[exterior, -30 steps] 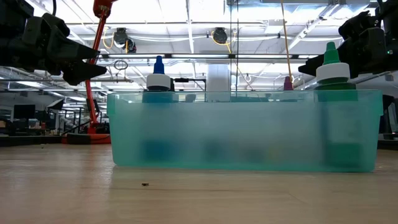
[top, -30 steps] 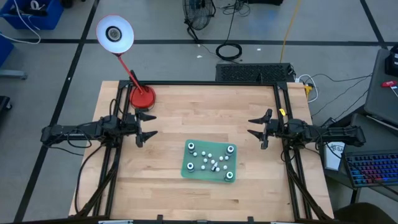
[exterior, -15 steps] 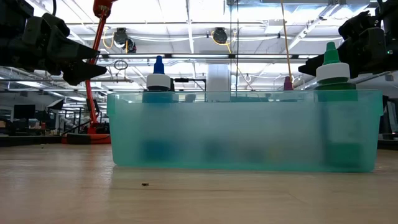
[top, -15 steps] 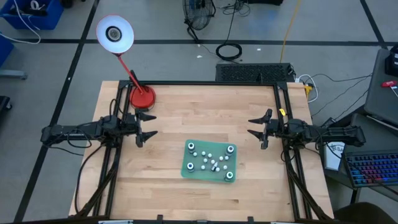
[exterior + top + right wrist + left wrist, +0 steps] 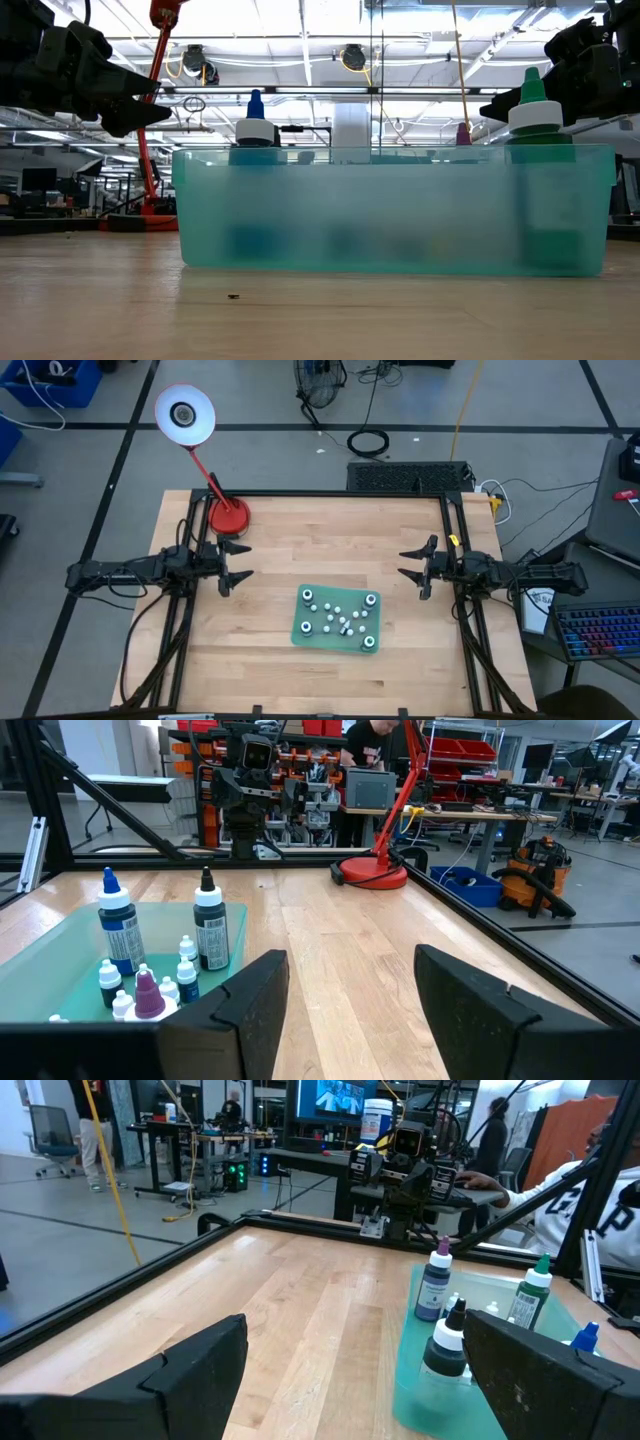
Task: Pick & Place food coloring
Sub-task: Return to Home Position
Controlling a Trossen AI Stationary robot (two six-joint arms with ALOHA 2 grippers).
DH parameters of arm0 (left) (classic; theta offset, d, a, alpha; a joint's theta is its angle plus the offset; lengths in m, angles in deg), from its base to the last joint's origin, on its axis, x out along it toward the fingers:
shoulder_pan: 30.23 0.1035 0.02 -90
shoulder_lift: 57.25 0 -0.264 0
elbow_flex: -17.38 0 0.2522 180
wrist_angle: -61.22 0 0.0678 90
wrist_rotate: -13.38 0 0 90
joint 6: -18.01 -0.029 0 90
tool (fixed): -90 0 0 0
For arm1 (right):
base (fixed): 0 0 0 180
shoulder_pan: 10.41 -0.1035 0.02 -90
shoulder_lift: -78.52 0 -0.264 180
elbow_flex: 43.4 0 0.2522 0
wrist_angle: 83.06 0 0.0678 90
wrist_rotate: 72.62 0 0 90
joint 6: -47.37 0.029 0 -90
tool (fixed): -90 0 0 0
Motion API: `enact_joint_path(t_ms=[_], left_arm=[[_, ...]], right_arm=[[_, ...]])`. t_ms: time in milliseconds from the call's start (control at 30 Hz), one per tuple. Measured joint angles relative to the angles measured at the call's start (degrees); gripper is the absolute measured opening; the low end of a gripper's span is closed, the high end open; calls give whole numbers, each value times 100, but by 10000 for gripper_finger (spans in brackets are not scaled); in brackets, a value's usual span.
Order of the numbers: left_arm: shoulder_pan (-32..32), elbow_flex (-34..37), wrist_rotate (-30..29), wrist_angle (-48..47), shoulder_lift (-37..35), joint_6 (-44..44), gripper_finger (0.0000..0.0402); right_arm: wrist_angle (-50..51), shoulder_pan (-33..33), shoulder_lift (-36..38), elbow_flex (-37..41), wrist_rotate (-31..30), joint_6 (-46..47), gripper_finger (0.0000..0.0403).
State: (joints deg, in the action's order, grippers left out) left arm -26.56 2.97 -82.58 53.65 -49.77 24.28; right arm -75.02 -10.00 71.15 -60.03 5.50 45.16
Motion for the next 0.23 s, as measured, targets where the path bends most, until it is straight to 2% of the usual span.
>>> enact_joint_path(t_ms=[233], left_arm=[[0, 0, -1, 0, -1, 0, 365]], right_arm=[[1, 0, 0, 1, 0, 2, 207]])
